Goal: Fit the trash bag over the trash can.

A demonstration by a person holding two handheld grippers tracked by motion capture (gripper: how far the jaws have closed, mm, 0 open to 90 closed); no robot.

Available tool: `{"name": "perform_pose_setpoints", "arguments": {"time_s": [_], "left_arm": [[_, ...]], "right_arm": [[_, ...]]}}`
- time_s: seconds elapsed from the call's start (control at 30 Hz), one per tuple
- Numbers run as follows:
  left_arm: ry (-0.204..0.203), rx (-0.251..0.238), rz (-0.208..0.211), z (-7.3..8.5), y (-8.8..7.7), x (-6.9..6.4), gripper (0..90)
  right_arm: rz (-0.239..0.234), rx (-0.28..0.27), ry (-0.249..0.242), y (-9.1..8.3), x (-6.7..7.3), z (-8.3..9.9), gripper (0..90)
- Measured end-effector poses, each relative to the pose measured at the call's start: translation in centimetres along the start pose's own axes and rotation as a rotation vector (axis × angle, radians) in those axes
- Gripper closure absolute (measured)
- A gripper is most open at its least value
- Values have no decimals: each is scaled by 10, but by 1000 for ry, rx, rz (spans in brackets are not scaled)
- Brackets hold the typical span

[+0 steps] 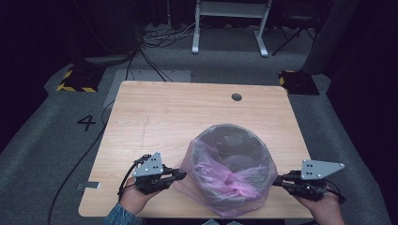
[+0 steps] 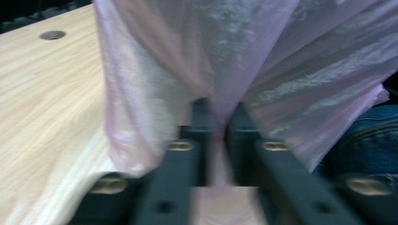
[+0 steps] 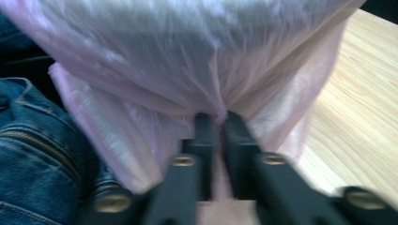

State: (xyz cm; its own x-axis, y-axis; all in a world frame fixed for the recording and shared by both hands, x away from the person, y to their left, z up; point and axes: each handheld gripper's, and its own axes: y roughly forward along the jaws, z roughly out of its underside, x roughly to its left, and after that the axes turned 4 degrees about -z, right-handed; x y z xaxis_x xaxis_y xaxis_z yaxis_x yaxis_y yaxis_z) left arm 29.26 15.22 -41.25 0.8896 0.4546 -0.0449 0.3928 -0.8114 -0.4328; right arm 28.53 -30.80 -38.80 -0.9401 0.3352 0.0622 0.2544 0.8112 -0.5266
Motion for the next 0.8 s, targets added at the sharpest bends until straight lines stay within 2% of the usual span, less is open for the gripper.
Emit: {"name": "perform_pose_setpoints", "arguments": {"time_s": [0.1, 0.17, 0.27, 0.33, 0.37, 0.43, 0.5, 0.57, 0.6, 0.67, 0.8], "left_arm": [[-9, 39, -8, 0, 8, 2, 897], [-2, 67, -6, 2, 13, 1, 898], [-7, 99, 10, 7, 19, 1, 898], [-21, 109, 18, 10, 23, 3, 898], [-24, 119, 10, 11, 25, 5, 899], [-26, 158, -42, 13, 29, 10, 899], [-75, 165, -43, 18, 34, 20, 899], [-93, 171, -69, 21, 37, 26, 899], [-108, 167, -65, 22, 38, 29, 898], [-117, 159, -51, 22, 39, 30, 898], [-98, 165, -56, 22, 39, 27, 896]], "right_arm": [[42, -8, 60, -2, -13, 3, 900], [54, 25, 96, 3, -23, 11, 900], [45, 78, 149, 15, -34, 25, 900], [33, 79, 172, 21, -37, 32, 900], [26, 74, 184, 24, -38, 35, 900], [43, 84, 180, 28, -39, 35, 900], [77, 110, 176, 32, -43, 36, 900], [74, 120, 197, 37, -48, 38, 900], [78, 131, 201, 40, -50, 39, 900], [99, 172, 199, 46, -53, 40, 900], [96, 279, 258, 56, -60, 49, 900]]}}
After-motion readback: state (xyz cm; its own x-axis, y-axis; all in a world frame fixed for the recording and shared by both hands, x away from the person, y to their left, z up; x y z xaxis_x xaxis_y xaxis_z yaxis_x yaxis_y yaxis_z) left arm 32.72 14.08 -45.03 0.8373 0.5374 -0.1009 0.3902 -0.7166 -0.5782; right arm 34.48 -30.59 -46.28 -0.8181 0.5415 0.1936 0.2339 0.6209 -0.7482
